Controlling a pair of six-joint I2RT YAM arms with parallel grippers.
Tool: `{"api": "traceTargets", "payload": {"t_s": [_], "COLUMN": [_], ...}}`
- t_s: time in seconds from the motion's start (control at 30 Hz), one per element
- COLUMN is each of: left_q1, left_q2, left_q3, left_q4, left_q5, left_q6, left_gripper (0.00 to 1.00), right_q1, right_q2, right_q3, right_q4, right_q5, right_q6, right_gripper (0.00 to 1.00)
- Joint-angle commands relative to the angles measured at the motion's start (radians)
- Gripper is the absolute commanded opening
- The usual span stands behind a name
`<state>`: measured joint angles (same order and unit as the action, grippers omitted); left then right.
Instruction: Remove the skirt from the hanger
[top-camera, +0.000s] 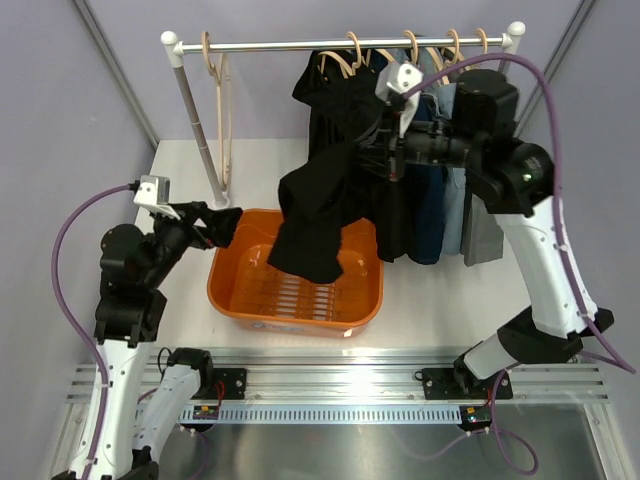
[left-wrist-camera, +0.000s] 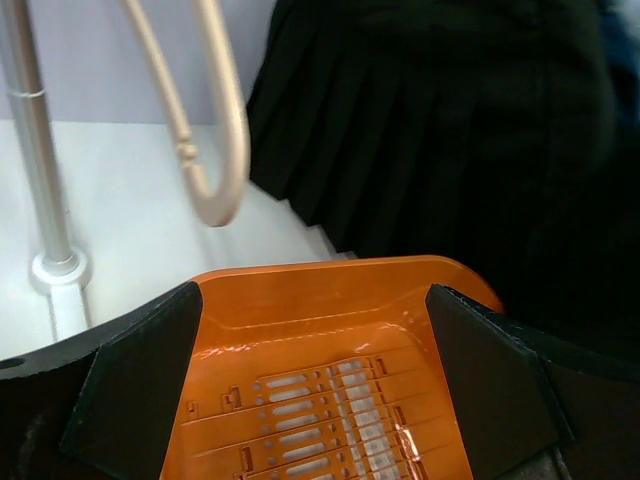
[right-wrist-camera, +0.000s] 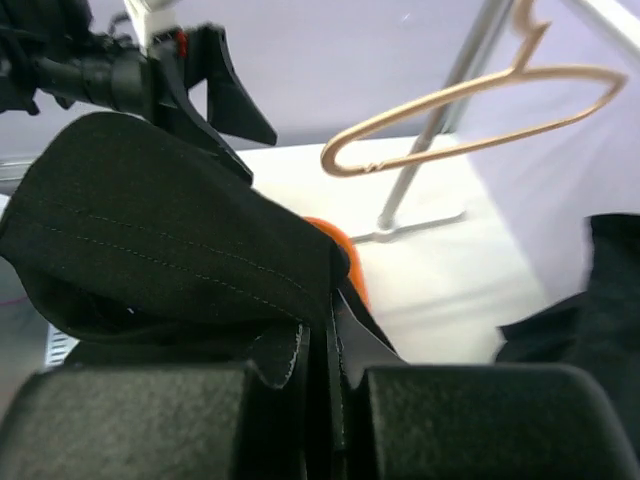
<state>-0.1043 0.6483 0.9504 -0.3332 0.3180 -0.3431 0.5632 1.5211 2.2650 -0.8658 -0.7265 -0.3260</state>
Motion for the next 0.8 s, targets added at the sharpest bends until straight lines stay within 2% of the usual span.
{"api": "traceTargets", "payload": {"t_s": [0.0,0.27,0.37,0.4,0.43,0.53,0.67,0.77], "left_q1": [0.005,0.005,0.006,0.005,0.005,0.005,0.006,-0.005], "left_q2": [-0.048,-0.130,-0.116,-0.107,-0.096,-0.044,0.023,0.068], "left_q3": [-0.002,0.027,0.039,0.045,0.050,0.089,0.139,0.143], "left_q4": [0.053,-0.040,-0.009,-0.001,0.009,0.042,0.092,0.144], "left_q5": [0.124,0.030,0.081,0.119,0.136,0.213,0.312,0.360], "left_q6": [0.001,0.016,-0.005,-0.010,-0.016,-0.045,-0.120,-0.186], "left_gripper": [0.99,0.99,0.99,0.99,0.99,0.99,0.99,0.99], "right_q1": [0.029,0.029,0.030,0.030,0.030,0.030,0.020,-0.025], "right_q2": [0.022,-0.081,-0.082,-0.079,-0.078,-0.088,-0.085,-0.052], "right_q3": [-0.106,-0.482,-0.582,-0.608,-0.617,-0.592,-0.428,-0.254], "right_q4": [0.091,0.077,0.025,-0.008,-0.018,-0.048,-0.104,-0.107], "right_q5": [-0.005,0.003,0.009,0.010,0.012,0.018,0.035,0.035], "right_q6": [0.088,-0.180,-0.272,-0.306,-0.315,-0.328,-0.320,-0.234], "right_gripper": [0.00,0.00,0.09,0.15,0.36,0.69,0.77,0.82]}}
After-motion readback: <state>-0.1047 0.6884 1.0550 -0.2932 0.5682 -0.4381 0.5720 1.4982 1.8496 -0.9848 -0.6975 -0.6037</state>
